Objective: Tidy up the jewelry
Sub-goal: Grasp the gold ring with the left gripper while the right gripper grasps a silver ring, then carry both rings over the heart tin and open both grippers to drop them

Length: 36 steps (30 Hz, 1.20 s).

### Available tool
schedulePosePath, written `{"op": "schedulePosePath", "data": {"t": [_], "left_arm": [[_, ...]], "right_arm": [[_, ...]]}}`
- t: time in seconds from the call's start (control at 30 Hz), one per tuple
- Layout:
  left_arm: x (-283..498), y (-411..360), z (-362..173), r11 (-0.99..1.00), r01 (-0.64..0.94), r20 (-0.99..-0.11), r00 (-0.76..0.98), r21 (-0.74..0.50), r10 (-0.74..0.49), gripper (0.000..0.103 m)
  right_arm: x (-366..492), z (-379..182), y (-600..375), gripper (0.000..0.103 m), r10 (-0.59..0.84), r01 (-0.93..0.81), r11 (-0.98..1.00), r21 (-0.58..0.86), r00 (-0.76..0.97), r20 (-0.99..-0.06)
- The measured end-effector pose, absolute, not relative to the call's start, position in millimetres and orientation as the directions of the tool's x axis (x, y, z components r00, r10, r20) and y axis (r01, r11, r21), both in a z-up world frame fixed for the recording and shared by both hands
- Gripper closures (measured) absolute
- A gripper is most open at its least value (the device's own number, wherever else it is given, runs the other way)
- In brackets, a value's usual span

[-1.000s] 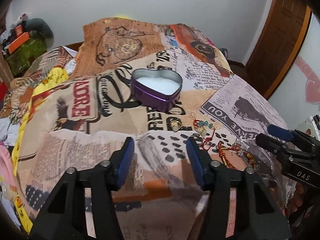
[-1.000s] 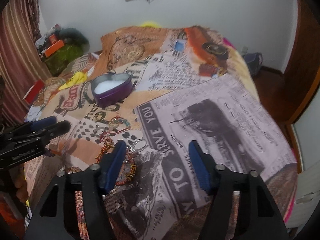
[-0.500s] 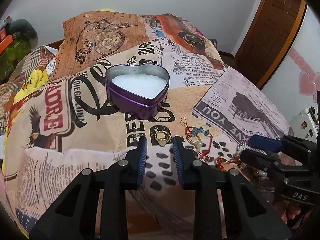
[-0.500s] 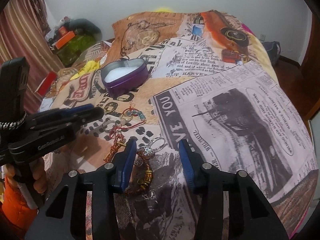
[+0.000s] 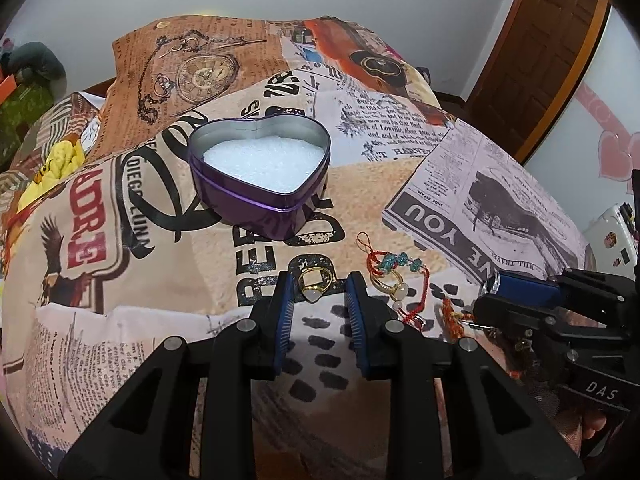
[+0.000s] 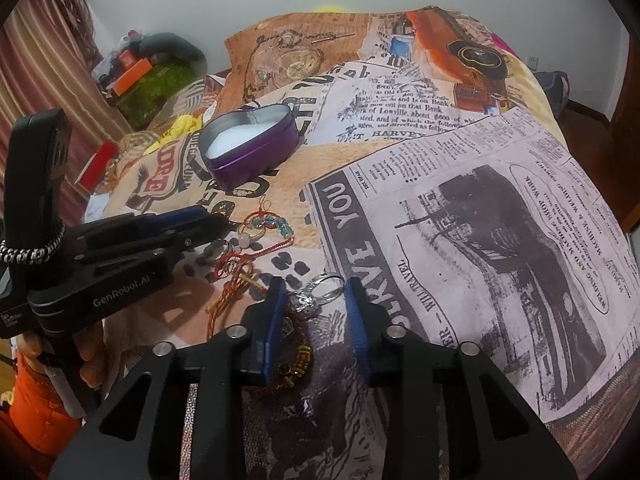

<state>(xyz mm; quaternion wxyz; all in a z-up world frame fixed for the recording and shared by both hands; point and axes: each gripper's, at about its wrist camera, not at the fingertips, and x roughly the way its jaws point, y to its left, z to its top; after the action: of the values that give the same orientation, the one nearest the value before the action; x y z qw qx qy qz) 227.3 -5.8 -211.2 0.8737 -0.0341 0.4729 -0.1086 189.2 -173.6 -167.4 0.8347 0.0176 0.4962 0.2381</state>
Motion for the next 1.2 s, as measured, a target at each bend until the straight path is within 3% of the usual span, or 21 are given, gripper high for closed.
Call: {"op": "schedulePosePath", "data": {"t": [0.1,0.2,0.8,1.2], "left_arm": [[227.3,-6.5,-212.0,0.975,0.158,-0.817,0.534,-0.157,-0.218,0.077],[226.9,-6.4,-211.8,0.976,0.158,-0.814,0.539,-0.153,-0.215,0.086],[210.7,-2.0,-190.9,0.979,0.151,-0.771,0.605,-0.135,-0.2,0.086],[196.6,18.3,-153.1,0.982,0.123,-0.696,0.693,-0.146,-0.19,0.086]], "right_arm": [[189.9,-167.8,-175.2,0.087,0.424,-0.372,0.885,0.281,0.391,-0.817],[189.4,-167.6,-176.1,0.088,0.429,-0.369,0.884,0.288,0.392,-0.814],[181.5,-130.0,-174.8,0.088,0.381,-0.356,0.909,0.216,0.5,-0.778],[181.6,-93.1,-158.0,0.088,0.382,-0.381,0.908,0.173,0.588,-0.713]]}}
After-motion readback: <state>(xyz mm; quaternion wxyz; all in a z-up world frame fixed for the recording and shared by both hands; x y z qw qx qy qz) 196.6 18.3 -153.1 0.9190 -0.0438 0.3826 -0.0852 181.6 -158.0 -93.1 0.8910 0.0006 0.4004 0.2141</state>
